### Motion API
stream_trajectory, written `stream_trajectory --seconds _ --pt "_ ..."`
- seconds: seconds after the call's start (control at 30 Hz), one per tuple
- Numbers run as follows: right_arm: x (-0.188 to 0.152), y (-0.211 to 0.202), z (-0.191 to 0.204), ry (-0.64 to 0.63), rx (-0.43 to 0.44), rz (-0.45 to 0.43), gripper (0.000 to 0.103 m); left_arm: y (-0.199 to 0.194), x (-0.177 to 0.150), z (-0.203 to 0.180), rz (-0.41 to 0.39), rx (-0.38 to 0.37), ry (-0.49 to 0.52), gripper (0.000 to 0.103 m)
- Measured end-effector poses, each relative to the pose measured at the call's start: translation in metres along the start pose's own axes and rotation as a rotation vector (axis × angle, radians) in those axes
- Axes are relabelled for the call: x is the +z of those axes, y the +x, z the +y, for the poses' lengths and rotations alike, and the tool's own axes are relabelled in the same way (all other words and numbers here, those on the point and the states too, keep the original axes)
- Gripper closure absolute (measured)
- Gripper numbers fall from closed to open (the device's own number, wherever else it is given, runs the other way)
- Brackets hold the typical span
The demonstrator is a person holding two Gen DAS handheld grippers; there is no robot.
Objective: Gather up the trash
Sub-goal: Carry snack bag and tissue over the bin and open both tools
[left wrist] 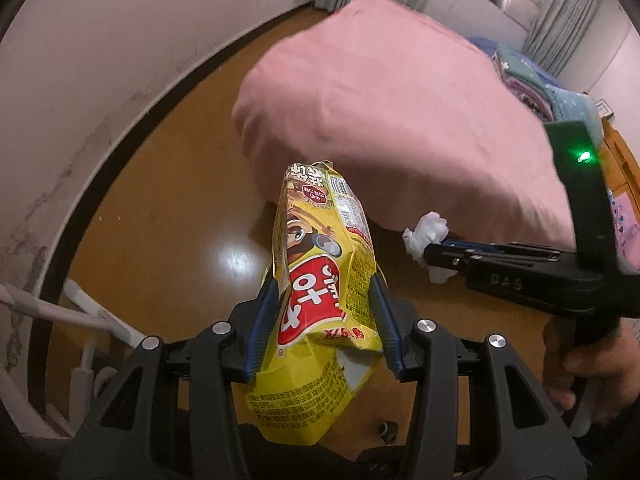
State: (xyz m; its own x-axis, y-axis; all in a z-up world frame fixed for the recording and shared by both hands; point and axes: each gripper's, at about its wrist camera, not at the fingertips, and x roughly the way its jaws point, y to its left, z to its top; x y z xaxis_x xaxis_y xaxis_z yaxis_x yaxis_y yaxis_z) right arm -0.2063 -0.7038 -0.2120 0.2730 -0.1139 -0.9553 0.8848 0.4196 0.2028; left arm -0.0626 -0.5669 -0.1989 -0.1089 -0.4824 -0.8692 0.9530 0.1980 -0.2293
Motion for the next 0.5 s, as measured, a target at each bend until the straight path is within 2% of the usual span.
stream_trajectory --seconds 0.27,0.4,0.47,0.5 --pt "0.0 0.007 -0.002 0.011 0.002 0.019 0.079 0.027 0.005 -0.005 0.04 -0.006 0.009 0.056" --pt "0.0 0.007 -0.004 0.011 -0.007 0.012 0.078 0.024 0.003 -0.006 0.046 -0.012 0.006 0.056" --pt "-0.001 0.005 -0.003 0.01 -0.011 0.009 0.073 0.026 0.003 -0.006 0.049 -0.01 0.009 0.056" --pt "-0.001 0.005 -0.004 0.013 -0.009 0.005 0.057 0.027 0.003 -0.006 0.051 -0.009 0.011 0.056"
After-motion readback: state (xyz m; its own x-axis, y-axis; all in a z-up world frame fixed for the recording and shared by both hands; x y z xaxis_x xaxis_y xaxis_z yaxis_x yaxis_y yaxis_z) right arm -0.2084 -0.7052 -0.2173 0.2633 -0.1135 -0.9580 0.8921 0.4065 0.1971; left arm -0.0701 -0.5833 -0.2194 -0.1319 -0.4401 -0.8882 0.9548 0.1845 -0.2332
